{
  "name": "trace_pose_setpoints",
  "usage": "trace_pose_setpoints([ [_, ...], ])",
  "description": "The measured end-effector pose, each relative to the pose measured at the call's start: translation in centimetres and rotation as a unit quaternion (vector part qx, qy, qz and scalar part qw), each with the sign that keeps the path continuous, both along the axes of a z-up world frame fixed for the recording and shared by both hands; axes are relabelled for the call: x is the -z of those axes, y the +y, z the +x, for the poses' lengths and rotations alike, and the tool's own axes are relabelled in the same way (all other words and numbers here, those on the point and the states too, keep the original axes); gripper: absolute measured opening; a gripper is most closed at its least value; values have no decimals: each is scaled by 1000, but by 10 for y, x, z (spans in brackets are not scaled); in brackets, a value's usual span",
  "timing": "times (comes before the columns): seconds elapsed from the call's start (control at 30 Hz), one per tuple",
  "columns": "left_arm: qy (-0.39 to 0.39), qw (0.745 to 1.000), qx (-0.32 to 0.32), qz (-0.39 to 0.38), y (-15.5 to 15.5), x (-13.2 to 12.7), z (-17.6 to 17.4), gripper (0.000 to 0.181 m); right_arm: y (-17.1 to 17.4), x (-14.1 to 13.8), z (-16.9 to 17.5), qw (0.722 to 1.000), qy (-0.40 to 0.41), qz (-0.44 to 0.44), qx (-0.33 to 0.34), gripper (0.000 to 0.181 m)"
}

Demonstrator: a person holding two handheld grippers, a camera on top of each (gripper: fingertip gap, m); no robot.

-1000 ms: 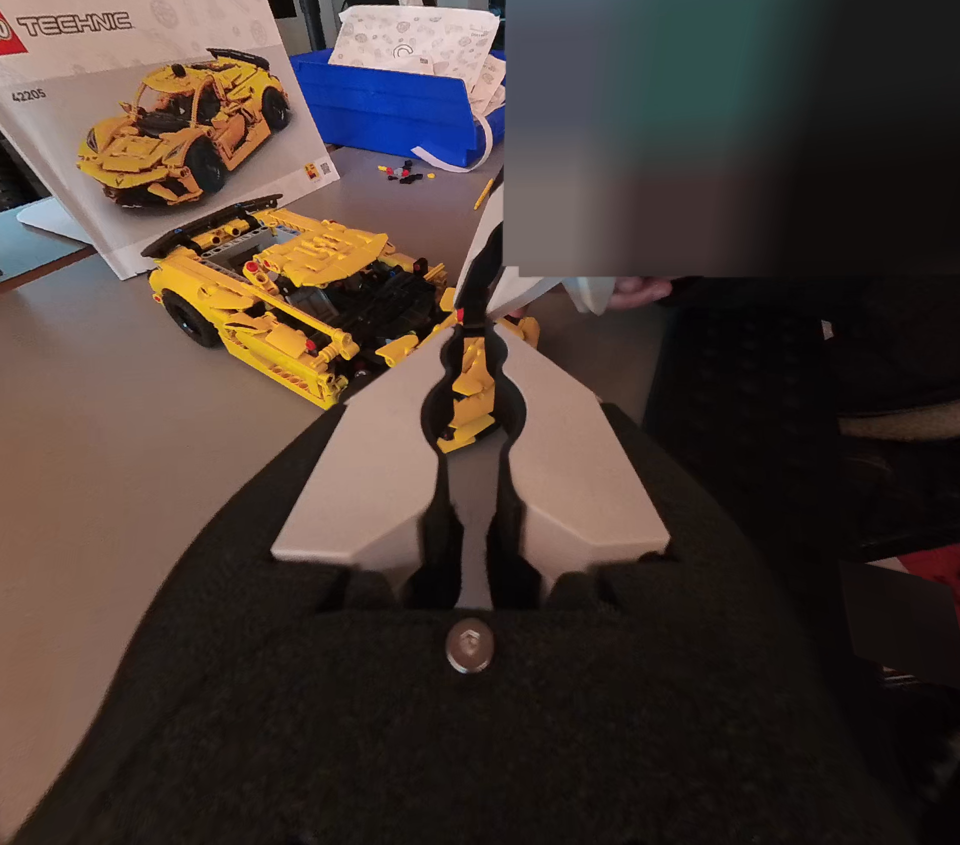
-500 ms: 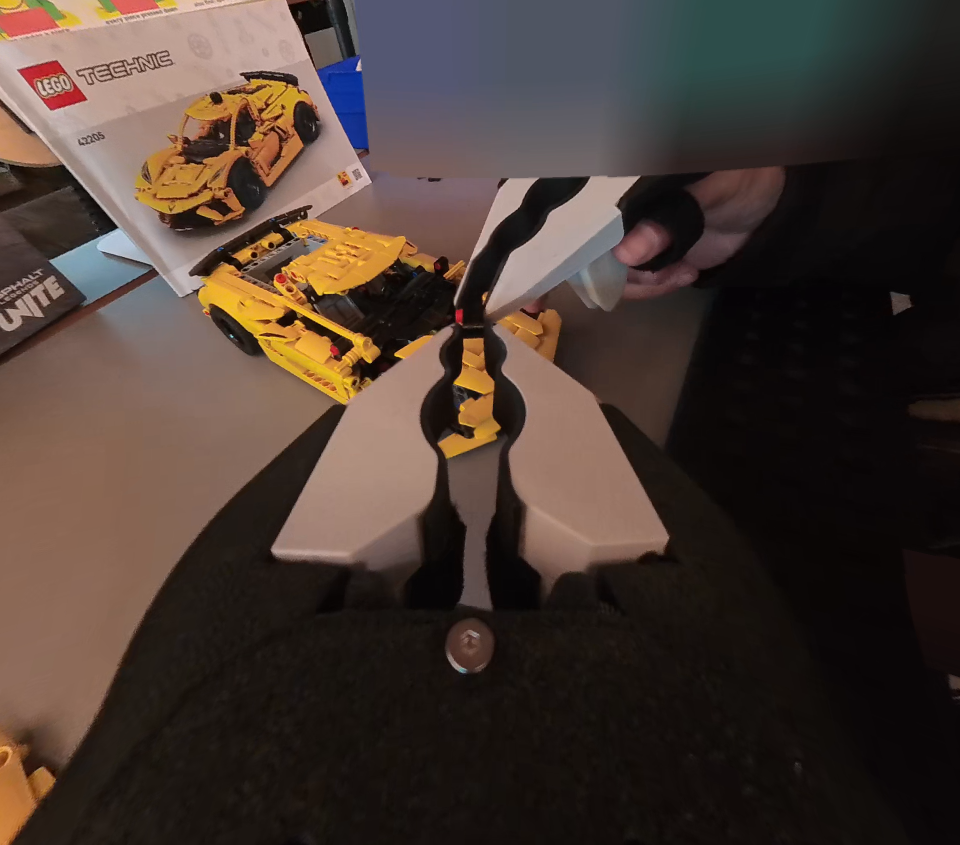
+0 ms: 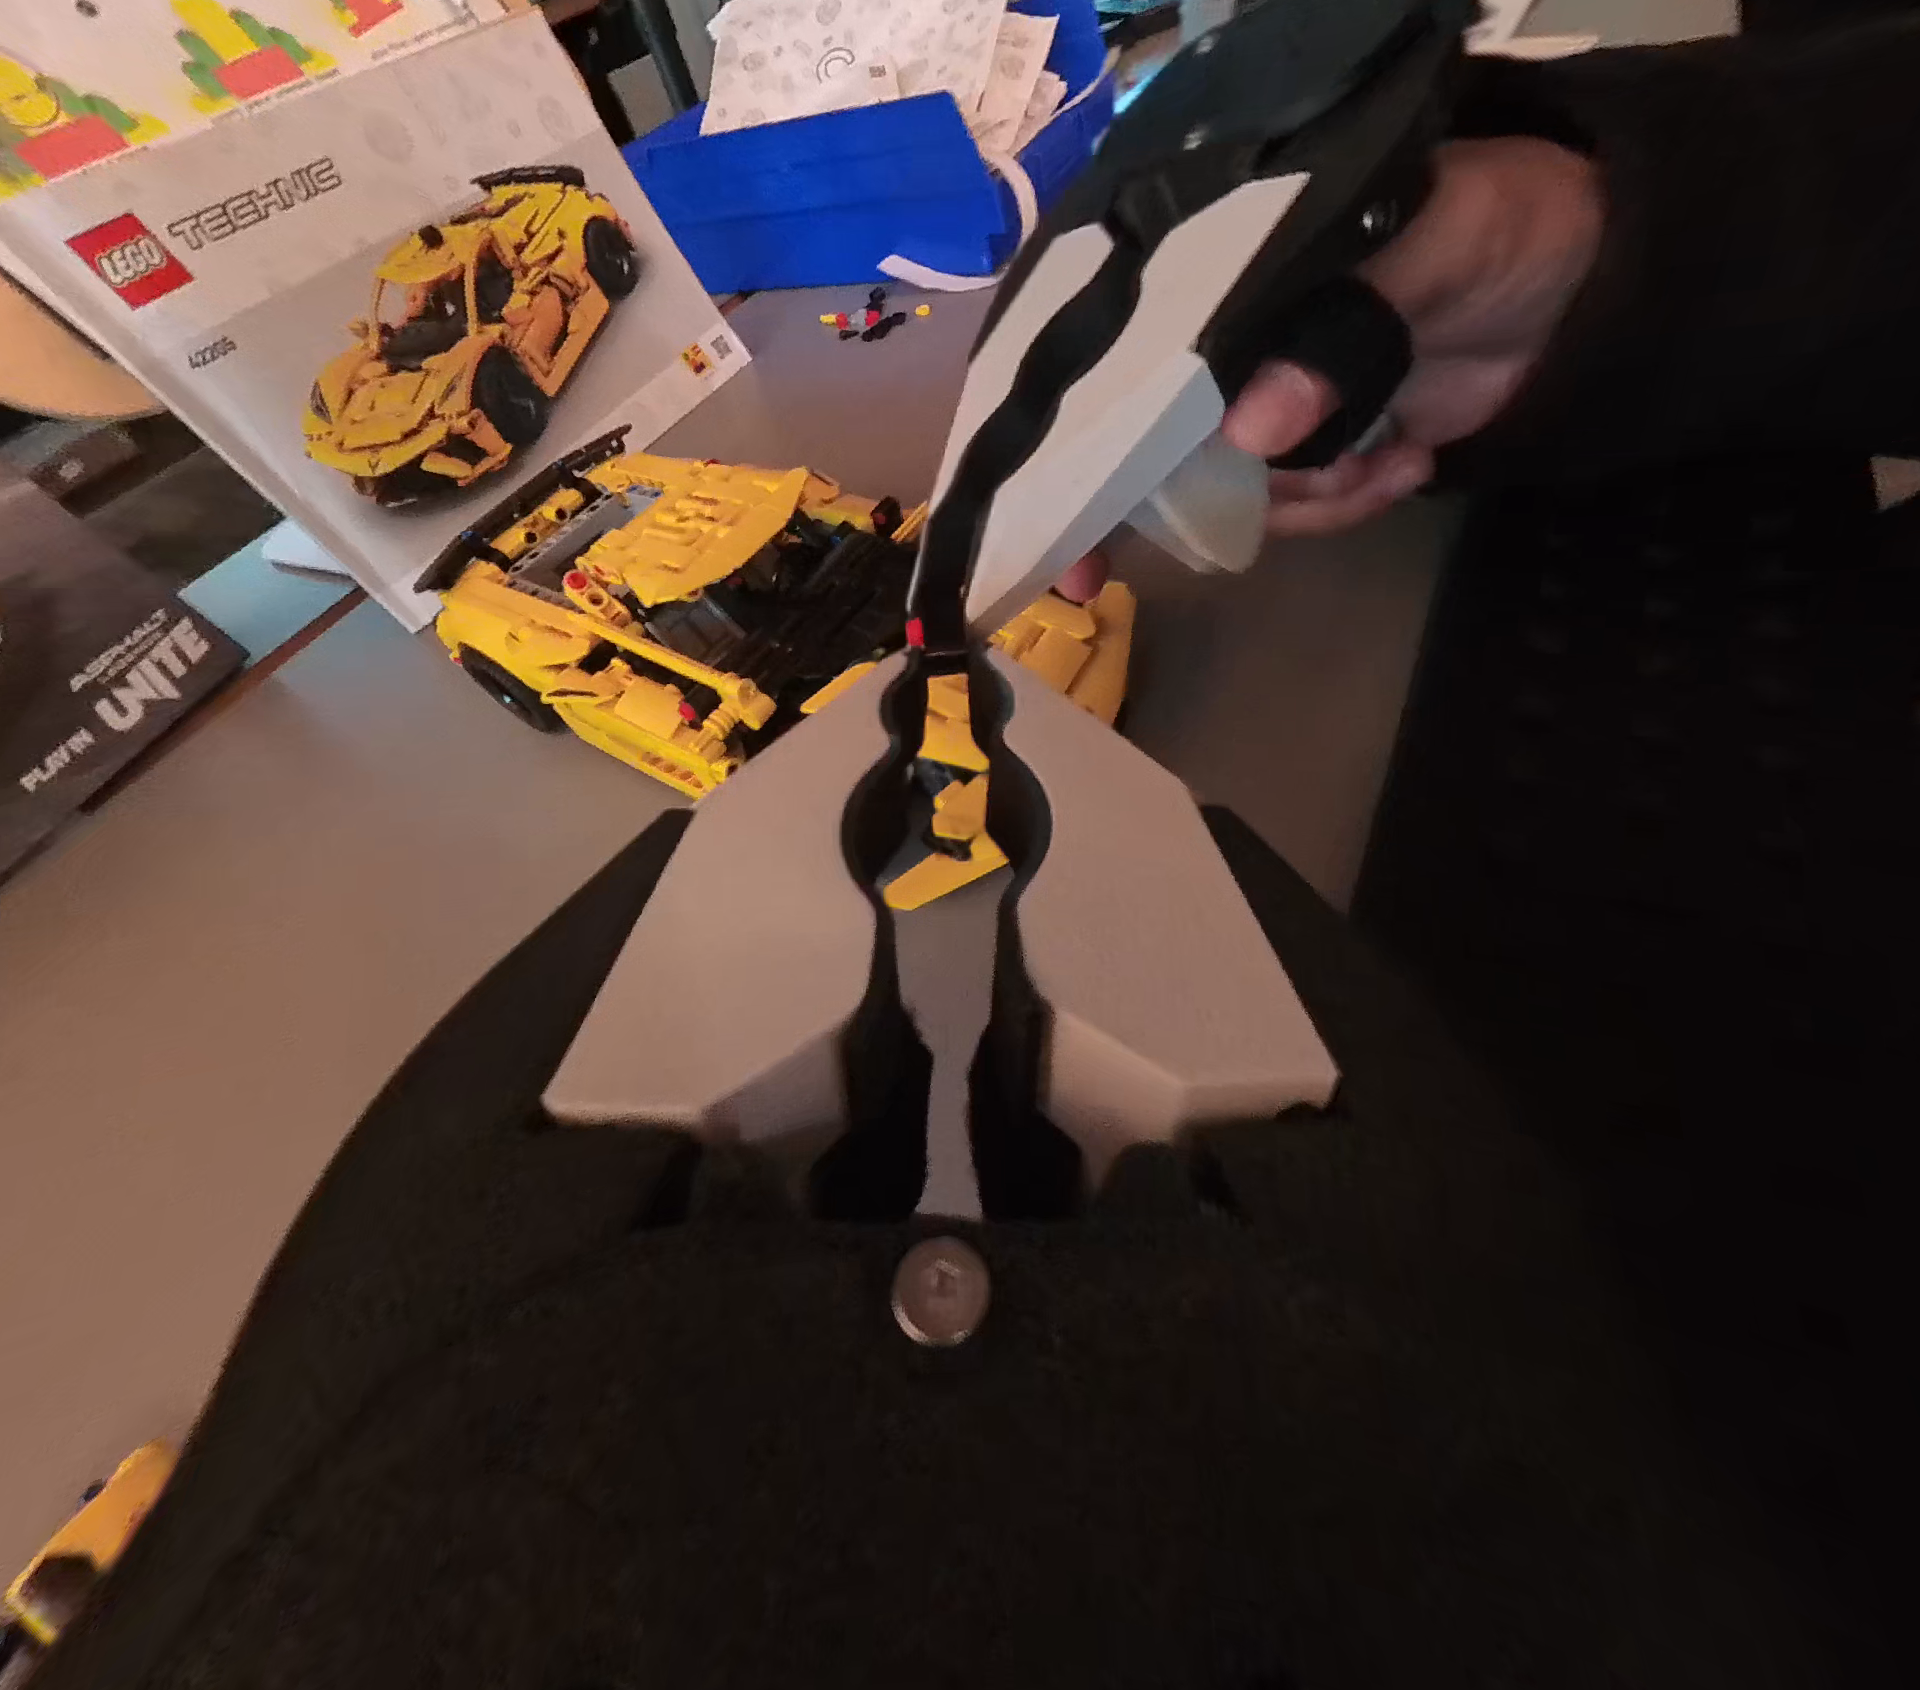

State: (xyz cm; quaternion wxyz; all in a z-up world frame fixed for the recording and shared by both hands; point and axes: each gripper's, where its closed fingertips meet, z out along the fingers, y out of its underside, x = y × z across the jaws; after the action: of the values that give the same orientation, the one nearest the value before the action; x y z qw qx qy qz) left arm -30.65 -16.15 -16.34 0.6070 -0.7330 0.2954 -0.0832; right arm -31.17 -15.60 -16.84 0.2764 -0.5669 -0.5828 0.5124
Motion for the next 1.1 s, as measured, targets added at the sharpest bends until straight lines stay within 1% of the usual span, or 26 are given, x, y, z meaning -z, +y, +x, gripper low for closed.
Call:
trace_pose_setpoints([
  [0.03, 11, 1000, 3, 8, -1, -1, 2, 6, -4, 0, 5, 999, -12, -34, -31, 14],
  [0.07, 36, 999, 1, 22, -1, -1, 3, 7, -7, 1, 11, 995, -28, -81, -58, 30],
  [0.1, 61, 997, 5, 39, -3, -1, 6, 7, -5, 1, 15, 988, -45, -130, -69, 39],
  [0.13, 79, 995, 16, 54, -6, -2, 12, 7, -2, -2, 17, 981, -48, -176, -72, 39],
  [0.17, 95, 993, 26, 70, -9, -3, 17, 7, 0, -7, 17, 972, -41, -216, -77, 34],
  [0.27, 138, 985, 39, 98, -13, -2, 26, 7, -3, -21, 24, 953, -25, -280, -116, 21],
  [0.33, 135, 984, 47, 104, -15, -4, 29, 7, -8, -14, 25, 947, -46, -291, -128, 22],
  [0.47, 126, 985, 54, 107, -17, -6, 31, 7, -23, -12, 29, 931, -64, -317, -167, 20],
  [0.5, 127, 985, 55, 107, -17, -6, 32, 7, -24, -14, 29, 928, -61, -325, -174, 13],
  [0.53, 130, 984, 56, 107, -17, -5, 33, 7, -25, -13, 29, 926, -62, -329, -175, 11],
  [0.63, 132, 984, 59, 107, -17, -4, 34, 7, -23, -14, 27, 929, -54, -326, -168, 4],
  [1.0, 142, 984, 56, 96, -16, 1, 34, 7, -21, -8, 28, 930, -65, -322, -163, 4],
  [1.07, 144, 984, 55, 91, -16, 3, 35, 7, -20, -6, 27, 936, -63, -307, -160, 3],
  [1.1, 143, 984, 72, 78, -19, 7, 40, 7, -19, -5, 25, 938, -63, -304, -154, 0],
])
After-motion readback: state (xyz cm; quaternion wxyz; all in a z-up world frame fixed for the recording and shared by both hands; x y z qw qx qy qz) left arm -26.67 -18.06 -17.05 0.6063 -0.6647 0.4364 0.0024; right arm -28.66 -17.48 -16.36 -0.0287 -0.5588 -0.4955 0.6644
